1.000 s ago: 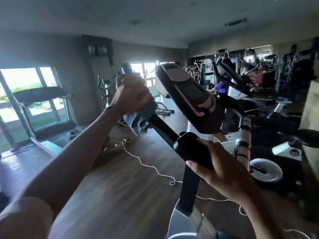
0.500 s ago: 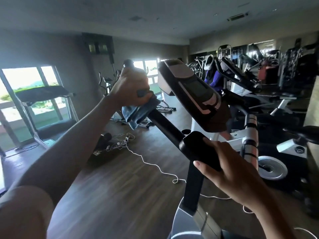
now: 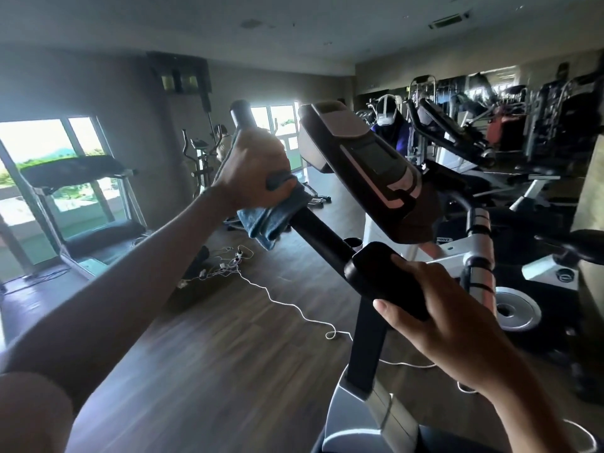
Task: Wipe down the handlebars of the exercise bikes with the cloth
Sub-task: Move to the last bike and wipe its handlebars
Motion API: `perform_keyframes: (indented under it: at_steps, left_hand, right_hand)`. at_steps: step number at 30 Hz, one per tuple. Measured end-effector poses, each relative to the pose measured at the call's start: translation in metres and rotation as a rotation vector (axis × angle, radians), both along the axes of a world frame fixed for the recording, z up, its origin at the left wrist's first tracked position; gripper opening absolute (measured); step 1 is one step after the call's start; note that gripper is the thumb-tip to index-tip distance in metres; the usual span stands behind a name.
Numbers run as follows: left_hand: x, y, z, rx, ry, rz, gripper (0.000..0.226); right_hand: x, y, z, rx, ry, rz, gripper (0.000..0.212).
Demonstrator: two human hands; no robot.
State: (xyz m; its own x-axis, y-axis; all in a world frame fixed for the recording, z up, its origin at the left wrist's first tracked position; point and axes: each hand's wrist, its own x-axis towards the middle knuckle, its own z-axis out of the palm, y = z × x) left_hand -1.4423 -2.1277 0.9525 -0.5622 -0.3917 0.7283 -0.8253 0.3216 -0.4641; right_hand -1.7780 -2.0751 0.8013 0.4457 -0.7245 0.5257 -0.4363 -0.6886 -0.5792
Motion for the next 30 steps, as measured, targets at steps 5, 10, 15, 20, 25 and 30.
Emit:
perform_keyframes:
  at_steps: [5, 10, 15, 20, 25, 30]
  left_hand:
    - [-0.029, 0.014, -0.062, 0.058, 0.153, -0.05, 0.032]
    - [-0.004, 0.003, -0.009, 0.059, 0.053, -0.064, 0.035]
    - [-0.038, 0.015, -0.084, -0.027, 0.238, -0.096, 0.038]
    - [-0.05, 0.016, -0.073, 0.042, 0.214, -0.025, 0.035]
    - [-0.052, 0.016, -0.065, 0.095, 0.114, -0.058, 0.039]
    - [-0.055, 0.015, -0.068, 0.085, 0.153, -0.11, 0.032]
  right_hand:
    - [0.002, 0.0, -0.001, 0.023, -0.001, -0.025, 0.066]
    - [0.002, 0.0, 0.0, 0.015, -0.008, -0.017, 0.068]
    - [0.002, -0.004, -0.004, 0.006, -0.003, -0.014, 0.069]
    - [0.003, -0.005, -0.004, 0.021, 0.01, -0.015, 0.07]
    - [0.002, -0.002, -0.004, 0.01, 0.011, -0.022, 0.072]
    - [0.002, -0.001, -0.003, 0.036, 0.004, -0.024, 0.072]
